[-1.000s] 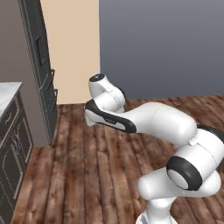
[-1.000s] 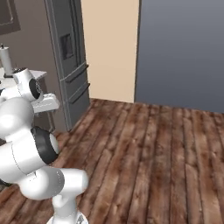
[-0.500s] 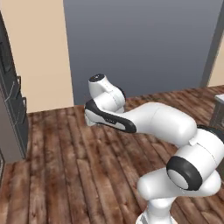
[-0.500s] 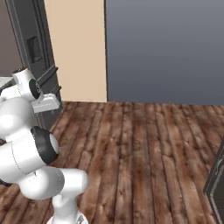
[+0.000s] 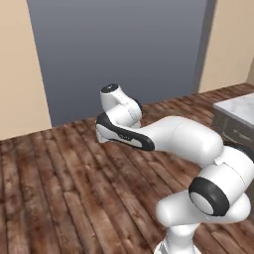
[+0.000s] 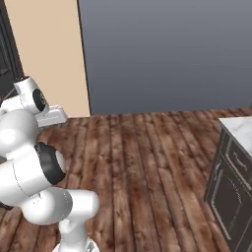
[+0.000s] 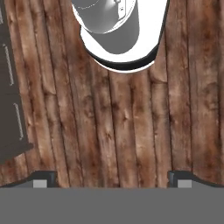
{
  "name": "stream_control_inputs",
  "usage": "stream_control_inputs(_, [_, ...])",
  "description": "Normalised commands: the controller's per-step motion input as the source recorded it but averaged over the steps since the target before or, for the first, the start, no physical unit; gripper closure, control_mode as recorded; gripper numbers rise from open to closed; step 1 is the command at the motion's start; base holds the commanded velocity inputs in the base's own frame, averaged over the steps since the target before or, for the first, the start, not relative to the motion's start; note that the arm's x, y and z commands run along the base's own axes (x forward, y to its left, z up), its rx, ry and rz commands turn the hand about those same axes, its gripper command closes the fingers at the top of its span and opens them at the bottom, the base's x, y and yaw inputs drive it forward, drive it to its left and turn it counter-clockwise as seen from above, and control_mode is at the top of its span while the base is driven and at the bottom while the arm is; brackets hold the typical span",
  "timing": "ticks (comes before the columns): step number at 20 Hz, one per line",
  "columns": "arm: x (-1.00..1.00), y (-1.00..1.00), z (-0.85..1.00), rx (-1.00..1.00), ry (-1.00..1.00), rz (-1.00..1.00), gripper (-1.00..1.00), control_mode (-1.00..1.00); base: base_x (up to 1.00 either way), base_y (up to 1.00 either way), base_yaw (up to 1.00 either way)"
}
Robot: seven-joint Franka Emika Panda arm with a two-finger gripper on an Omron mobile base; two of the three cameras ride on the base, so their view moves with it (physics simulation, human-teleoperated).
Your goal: Pick the pot and pot and place them in the sink. Then turn on the water.
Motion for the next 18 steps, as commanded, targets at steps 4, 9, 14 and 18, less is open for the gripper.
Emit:
stream_control_inputs(4, [0.00, 0.00, 0.00, 0.00, 0.00, 0.00, -1.00, 1.00, 0.34, -0.20, -0.34])
stream_control_inputs(9, [0.00, 0.00, 0.00, 0.00, 0.00, 0.00, -1.00, 1.00, 0.35, -0.22, -0.35])
stream_control_inputs(14, [0.00, 0.00, 0.00, 0.00, 0.00, 0.00, -1.00, 1.00, 0.37, -0.25, -0.34])
stream_control_inputs(18, [0.00, 0.00, 0.00, 0.00, 0.00, 0.00, -1.00, 1.00, 0.39, -0.27, -0.34])
